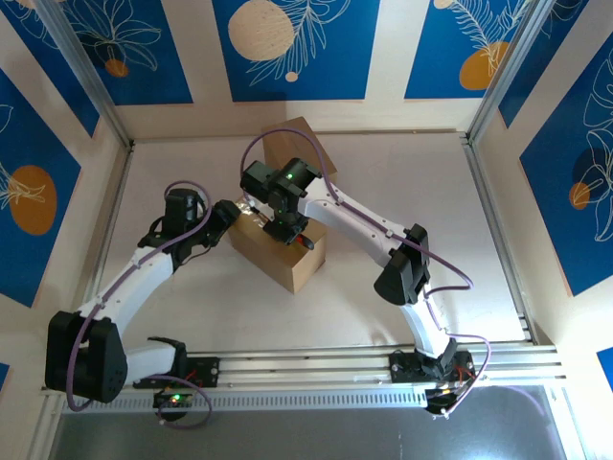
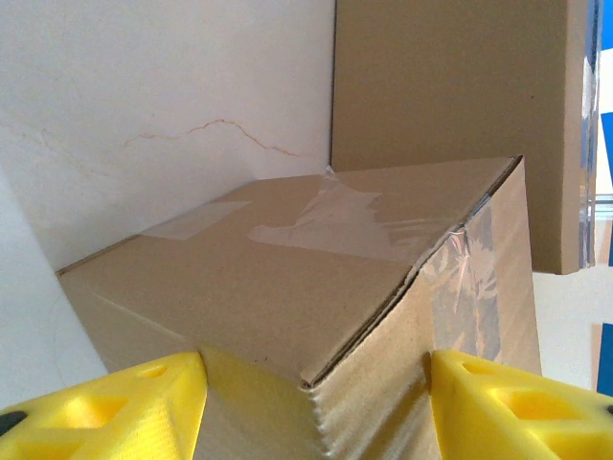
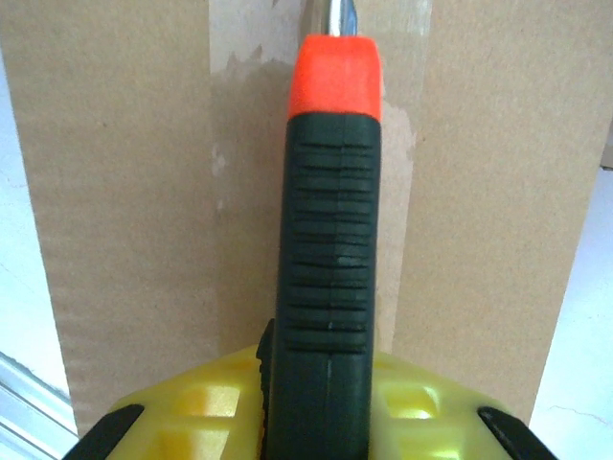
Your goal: Unpack the express box
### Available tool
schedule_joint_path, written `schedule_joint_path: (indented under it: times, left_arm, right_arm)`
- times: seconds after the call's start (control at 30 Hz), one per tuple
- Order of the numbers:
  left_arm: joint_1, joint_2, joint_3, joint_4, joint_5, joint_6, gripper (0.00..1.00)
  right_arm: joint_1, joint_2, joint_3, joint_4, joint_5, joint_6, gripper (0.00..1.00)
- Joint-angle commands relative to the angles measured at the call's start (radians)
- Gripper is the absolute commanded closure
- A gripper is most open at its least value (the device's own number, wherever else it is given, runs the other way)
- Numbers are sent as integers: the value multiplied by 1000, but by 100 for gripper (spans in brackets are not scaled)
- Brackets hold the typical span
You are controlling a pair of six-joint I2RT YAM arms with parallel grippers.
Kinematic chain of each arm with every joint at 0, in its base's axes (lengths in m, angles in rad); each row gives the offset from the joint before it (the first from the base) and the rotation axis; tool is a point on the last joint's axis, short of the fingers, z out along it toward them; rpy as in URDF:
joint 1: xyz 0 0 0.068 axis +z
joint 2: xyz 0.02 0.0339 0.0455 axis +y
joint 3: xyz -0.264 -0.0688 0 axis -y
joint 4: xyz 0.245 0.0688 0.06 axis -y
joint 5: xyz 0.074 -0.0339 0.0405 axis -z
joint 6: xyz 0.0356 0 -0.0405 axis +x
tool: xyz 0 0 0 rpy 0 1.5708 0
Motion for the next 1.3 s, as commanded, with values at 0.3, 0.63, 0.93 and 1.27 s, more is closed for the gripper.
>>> schedule_joint_path:
  times: [0.3,0.63,0.93,1.27]
  left_arm:
    - [35,36,-33,-76,-42,-1,38]
    - [37,41,-28,-78,-46,5,38]
    - [39,40,-29,-79,-48,10,38]
    - [42,42,-25,-83,-51,14,38]
  right_arm:
    - [18,-79,-109,-195,-18,47,100]
    - [33,-134,-177,-211,-6,89,100]
    - [33,-191,-260,-216,19,121,100]
    - [35,-252,-344,-219,23,151,100]
